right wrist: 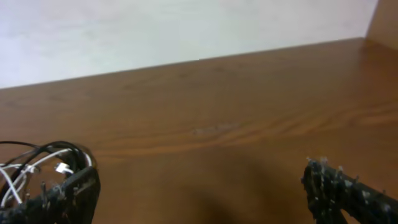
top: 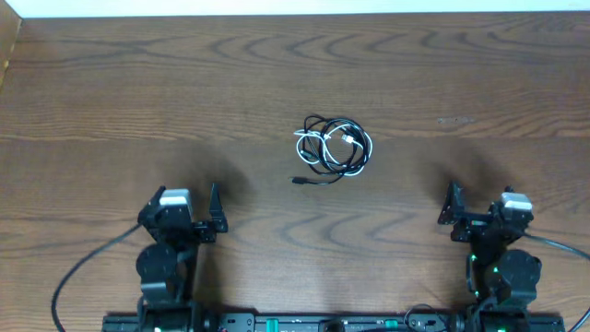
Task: Untangle cables
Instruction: 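Raise both grippers from rest and move toward the cable bundle, then reach the left gripper into the black and white cable tangle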
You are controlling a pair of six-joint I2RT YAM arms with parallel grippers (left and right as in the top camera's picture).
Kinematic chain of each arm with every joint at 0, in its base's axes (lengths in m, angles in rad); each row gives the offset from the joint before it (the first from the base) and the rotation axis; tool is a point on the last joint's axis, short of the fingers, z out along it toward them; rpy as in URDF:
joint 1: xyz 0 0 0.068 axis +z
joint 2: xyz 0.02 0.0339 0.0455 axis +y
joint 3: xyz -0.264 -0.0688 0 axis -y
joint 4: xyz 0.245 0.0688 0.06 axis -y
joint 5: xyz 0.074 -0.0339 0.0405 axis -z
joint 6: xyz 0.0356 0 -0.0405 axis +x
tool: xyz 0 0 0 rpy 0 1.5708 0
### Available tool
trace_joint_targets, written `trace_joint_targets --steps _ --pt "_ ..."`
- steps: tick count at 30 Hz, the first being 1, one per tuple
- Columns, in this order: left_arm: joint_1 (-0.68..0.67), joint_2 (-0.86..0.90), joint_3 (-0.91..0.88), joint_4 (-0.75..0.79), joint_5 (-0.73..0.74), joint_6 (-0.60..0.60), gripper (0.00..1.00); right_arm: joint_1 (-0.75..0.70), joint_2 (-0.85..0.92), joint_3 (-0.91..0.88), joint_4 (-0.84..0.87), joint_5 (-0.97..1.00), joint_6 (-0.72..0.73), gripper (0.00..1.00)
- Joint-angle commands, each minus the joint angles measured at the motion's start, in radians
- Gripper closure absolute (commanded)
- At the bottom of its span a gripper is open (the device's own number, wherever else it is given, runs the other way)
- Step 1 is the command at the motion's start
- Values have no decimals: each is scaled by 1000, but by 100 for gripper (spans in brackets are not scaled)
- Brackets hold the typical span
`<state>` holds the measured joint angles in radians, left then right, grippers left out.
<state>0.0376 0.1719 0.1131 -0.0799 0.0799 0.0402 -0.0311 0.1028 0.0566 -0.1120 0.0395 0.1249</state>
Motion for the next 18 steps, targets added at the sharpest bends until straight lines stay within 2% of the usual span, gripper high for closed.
trace_joint_targets --steps 1,9,15,18 --pt "2 140 106 5 5 -12 2 6 106 91 -1 52 8 1" --pt "2 475 307 -34 6 -12 2 6 410 257 -13 63 8 1" --pt "2 698 501 -182 10 -12 2 6 657 431 -113 63 8 1" --pt "2 805 633 -311 25 -12 2 6 803 566 -219 63 8 1"
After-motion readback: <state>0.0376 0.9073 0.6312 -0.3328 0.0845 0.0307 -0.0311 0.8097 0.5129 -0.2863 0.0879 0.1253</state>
